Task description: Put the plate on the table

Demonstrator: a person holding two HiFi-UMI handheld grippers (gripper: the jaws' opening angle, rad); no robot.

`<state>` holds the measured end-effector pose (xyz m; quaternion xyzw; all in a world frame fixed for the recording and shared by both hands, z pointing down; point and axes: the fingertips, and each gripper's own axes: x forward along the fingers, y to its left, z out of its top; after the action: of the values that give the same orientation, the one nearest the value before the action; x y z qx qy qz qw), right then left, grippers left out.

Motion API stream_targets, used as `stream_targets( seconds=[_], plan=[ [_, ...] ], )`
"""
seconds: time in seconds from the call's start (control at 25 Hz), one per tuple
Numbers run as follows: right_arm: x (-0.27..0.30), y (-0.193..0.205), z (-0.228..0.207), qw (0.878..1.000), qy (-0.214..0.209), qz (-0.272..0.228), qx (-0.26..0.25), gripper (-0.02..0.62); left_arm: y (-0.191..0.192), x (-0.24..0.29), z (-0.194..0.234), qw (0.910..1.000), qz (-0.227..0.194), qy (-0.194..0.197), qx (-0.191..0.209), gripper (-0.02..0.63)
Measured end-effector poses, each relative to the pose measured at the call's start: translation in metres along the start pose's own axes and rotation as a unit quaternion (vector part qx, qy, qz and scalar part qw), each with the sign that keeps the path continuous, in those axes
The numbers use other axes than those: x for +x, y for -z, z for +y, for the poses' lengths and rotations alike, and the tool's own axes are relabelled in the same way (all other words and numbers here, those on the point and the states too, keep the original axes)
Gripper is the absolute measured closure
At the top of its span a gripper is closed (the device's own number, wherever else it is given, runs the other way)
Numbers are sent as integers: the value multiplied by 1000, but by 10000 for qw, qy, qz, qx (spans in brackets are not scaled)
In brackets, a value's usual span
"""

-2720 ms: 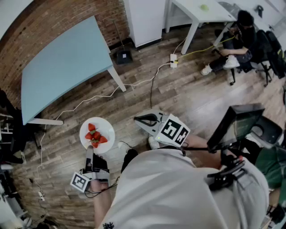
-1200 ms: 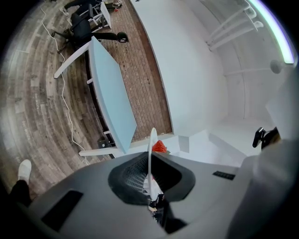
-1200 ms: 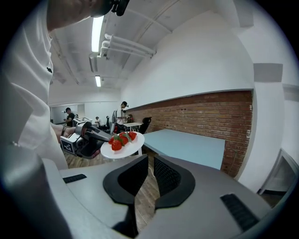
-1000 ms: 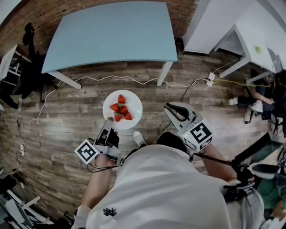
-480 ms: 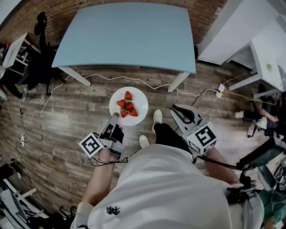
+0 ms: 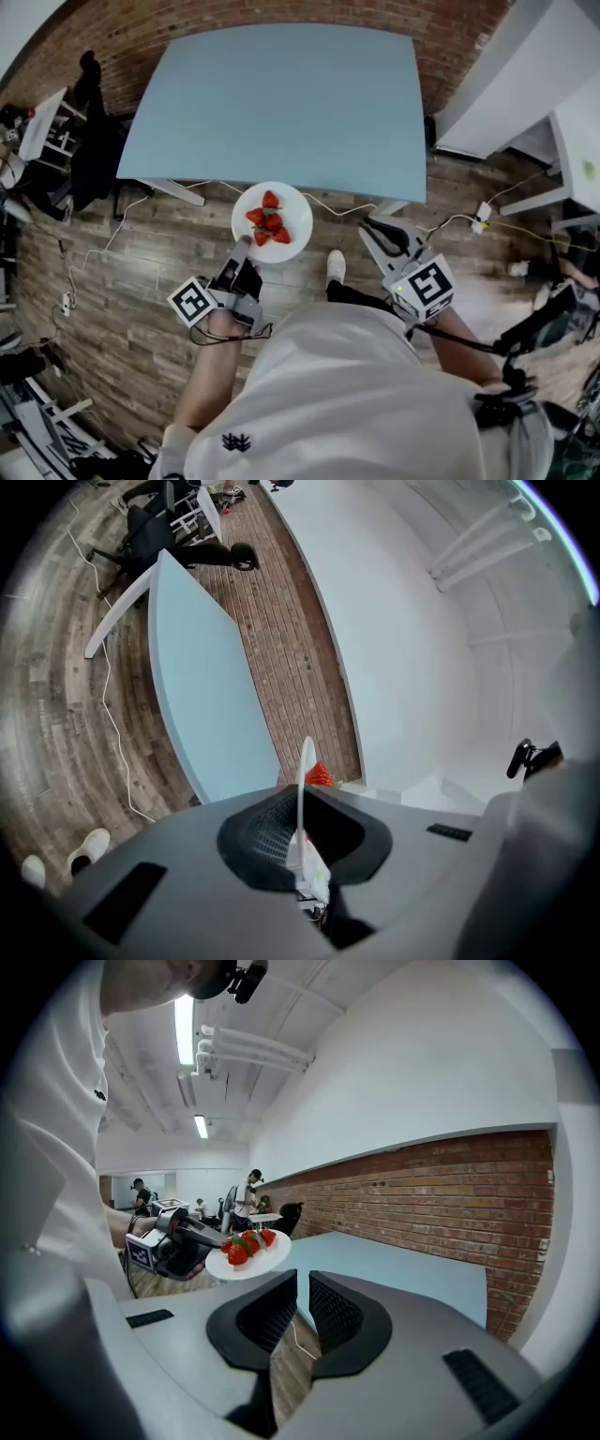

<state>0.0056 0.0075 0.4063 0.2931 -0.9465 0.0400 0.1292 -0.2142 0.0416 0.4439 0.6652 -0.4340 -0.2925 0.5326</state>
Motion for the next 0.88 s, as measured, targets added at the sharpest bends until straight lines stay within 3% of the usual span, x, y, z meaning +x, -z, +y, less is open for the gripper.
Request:
stream_targets(
  seconds=[0.32,0.6,0.88],
  plan=[
    [35,5,-94,9998,120,65,176,543,-34,109,5,9999,43,-84,83,594],
    [67,7,-119,9992,183,301,185,538,-70,180,33,9993,290,-246,70,594],
    [100,-3,-155,9950,866,361,356,538,-103,254,64,9953,946,-191,36,594]
  ],
)
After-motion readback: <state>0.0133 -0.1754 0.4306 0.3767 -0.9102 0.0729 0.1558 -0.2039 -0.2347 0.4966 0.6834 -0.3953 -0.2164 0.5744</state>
